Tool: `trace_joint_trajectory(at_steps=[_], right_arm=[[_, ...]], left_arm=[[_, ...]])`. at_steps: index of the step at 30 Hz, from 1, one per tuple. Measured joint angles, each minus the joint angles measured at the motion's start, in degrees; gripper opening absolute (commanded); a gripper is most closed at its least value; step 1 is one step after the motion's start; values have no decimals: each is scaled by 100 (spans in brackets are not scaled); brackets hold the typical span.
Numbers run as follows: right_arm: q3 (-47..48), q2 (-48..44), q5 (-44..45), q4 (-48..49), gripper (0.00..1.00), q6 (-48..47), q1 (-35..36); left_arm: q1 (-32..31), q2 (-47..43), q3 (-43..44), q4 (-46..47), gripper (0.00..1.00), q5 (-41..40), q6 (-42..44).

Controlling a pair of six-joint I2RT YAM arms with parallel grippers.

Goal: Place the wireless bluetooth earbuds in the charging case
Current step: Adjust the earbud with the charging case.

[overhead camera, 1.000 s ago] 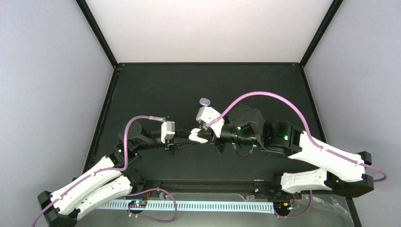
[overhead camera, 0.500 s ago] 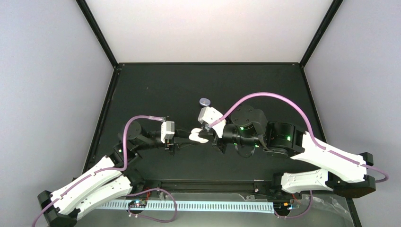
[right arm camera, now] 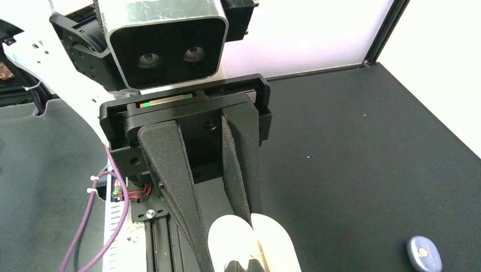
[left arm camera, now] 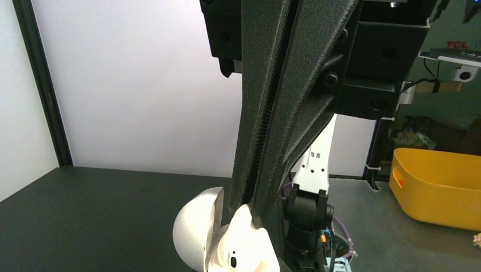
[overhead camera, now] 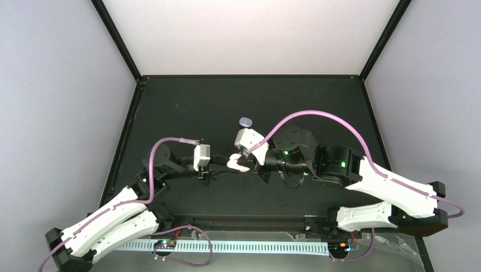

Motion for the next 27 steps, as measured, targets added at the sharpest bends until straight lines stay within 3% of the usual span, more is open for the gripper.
trace_joint_trajectory(at_steps=[27], right_arm=[[719, 455, -398, -876, 1, -632, -24]], left_arm=[[0, -17, -2, -59, 1, 221, 0]])
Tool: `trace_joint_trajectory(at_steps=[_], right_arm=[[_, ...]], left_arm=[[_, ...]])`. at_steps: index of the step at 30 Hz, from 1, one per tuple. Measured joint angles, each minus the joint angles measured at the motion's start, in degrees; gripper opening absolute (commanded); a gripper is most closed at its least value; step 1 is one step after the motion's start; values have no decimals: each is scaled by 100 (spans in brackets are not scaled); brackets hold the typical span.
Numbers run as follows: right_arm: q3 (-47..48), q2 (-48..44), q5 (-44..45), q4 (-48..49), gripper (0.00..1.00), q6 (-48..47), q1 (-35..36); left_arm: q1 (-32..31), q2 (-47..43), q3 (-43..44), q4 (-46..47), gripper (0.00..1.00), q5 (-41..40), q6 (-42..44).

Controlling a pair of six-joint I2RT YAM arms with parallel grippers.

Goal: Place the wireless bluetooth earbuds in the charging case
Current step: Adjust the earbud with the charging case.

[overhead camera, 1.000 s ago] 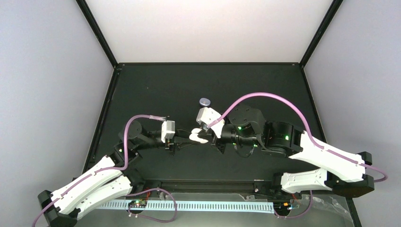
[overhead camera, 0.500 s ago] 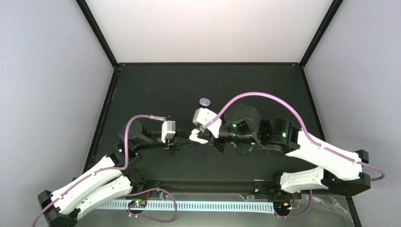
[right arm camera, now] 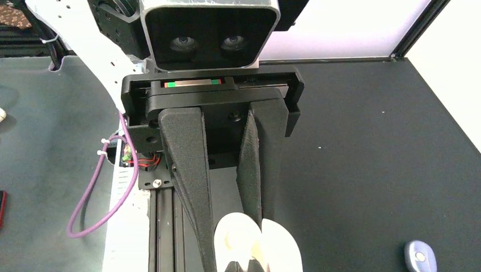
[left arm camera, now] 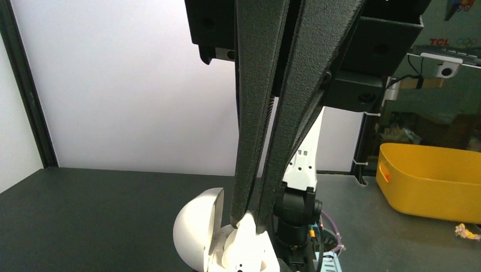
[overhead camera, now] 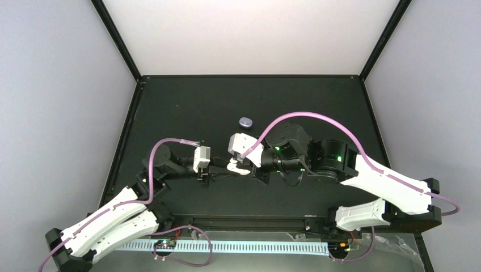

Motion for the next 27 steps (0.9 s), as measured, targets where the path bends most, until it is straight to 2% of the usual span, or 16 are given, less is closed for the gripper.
trace_joint_trajectory(at_steps=[27], right_arm=[[195, 212, -105, -72, 1, 142, 0]], left_arm=[[2, -81, -2, -22, 1, 24, -125]])
